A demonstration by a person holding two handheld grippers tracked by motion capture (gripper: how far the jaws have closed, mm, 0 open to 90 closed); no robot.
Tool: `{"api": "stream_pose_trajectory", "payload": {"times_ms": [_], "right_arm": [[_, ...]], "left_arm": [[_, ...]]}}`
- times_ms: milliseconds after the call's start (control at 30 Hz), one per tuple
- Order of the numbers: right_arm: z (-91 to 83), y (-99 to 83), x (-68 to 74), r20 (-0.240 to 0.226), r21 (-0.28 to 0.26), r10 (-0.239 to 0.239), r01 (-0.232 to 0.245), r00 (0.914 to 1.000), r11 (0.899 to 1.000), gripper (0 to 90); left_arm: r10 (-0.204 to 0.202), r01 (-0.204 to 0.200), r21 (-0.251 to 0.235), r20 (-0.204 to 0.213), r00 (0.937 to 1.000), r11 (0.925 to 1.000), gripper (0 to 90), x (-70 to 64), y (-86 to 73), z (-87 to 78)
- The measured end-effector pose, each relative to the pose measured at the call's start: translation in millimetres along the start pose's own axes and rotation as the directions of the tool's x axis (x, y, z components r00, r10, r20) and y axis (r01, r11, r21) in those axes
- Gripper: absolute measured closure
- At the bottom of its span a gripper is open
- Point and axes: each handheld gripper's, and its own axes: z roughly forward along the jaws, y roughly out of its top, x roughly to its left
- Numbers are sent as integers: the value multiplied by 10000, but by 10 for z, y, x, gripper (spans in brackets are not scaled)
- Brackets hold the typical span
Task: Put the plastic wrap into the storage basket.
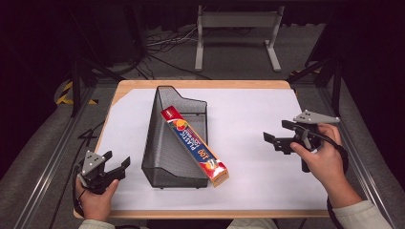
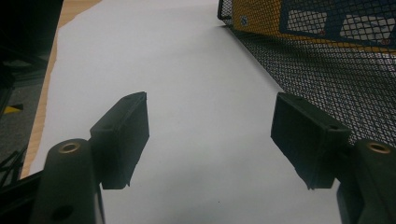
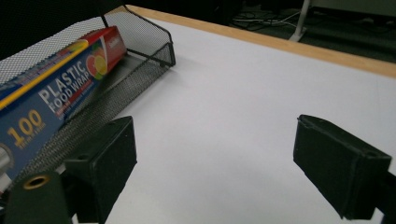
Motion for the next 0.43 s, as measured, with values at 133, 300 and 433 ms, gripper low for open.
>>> {"api": "stream_pose_trajectory", "payload": {"times_ms": [133, 300, 433], "right_arm": [[27, -298, -157, 55, 137, 128, -128, 9999, 9998, 142], [65, -603, -267, 374, 120, 67, -72, 9993, 9999, 142], [87, -754, -309, 414, 140, 339, -345, 9986, 9993, 141]], "left_arm": [[17, -17, 0, 25, 10000, 10000, 282, -2, -1, 3], [27, -27, -41, 65, 10000, 10000, 275, 3, 0, -6], [64, -62, -106, 156, 9999, 9999, 270, -2, 8, -12]]}}
